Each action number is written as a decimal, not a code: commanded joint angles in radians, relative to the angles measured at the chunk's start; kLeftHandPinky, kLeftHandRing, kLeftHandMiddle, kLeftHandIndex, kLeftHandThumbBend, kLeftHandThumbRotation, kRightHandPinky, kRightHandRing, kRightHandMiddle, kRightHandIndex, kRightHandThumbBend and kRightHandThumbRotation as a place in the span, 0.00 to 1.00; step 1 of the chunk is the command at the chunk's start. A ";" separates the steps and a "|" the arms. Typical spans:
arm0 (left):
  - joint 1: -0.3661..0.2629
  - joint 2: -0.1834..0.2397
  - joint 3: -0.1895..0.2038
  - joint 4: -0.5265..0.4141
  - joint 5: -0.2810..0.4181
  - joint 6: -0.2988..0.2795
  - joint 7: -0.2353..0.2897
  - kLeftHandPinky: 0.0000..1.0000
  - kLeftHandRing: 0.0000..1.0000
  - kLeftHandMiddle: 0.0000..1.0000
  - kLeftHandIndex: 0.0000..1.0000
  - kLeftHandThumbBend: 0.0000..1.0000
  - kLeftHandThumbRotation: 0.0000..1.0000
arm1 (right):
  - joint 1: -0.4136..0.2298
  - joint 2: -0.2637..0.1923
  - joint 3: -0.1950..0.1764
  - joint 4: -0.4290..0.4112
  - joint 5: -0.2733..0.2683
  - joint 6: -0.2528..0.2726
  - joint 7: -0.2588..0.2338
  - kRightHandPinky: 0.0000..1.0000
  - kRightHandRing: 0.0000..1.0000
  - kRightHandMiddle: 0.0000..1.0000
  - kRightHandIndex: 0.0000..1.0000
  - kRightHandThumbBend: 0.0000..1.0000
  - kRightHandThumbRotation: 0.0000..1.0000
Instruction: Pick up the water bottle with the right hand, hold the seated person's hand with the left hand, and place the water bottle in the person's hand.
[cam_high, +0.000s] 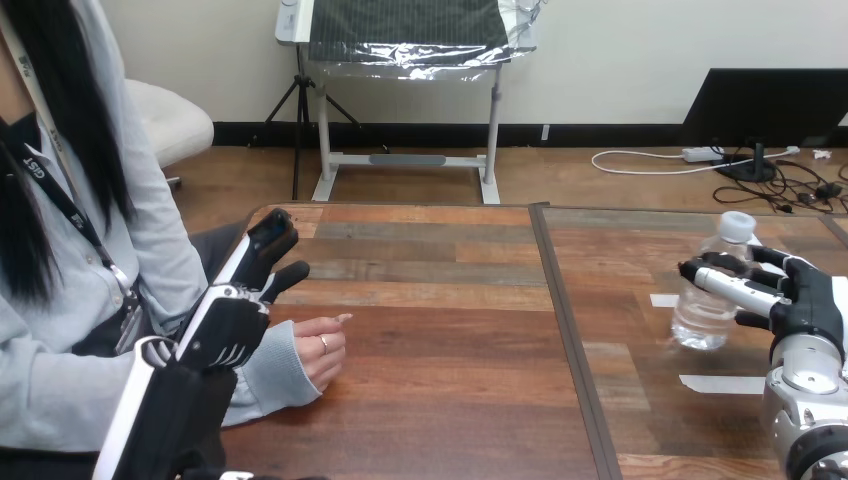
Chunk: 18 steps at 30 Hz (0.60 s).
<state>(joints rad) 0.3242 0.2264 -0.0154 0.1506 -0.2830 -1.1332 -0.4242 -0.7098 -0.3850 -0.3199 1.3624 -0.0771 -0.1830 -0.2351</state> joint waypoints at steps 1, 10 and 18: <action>-0.018 -0.014 0.006 -0.038 -0.002 -0.019 0.018 0.81 0.92 0.95 0.92 1.00 0.61 | -0.090 0.022 -0.007 0.002 0.001 -0.010 -0.010 0.46 0.52 0.55 0.51 0.88 0.00; -0.007 -0.004 -0.013 -0.043 -0.022 -0.019 0.016 0.79 0.92 0.95 0.92 1.00 0.59 | -0.098 0.038 -0.038 -0.001 0.033 -0.015 0.020 0.46 0.50 0.51 0.44 0.84 0.00; -0.011 -0.001 -0.014 -0.042 -0.019 -0.016 0.015 0.80 0.92 0.95 0.92 1.00 0.57 | -0.101 0.048 -0.068 -0.003 0.067 -0.031 0.075 0.43 0.45 0.49 0.43 0.78 0.00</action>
<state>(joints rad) 0.3516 0.2214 -0.0250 0.1442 -0.2880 -1.1399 -0.4125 -0.7107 -0.3599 -0.3676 1.3625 -0.0325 -0.1832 -0.1898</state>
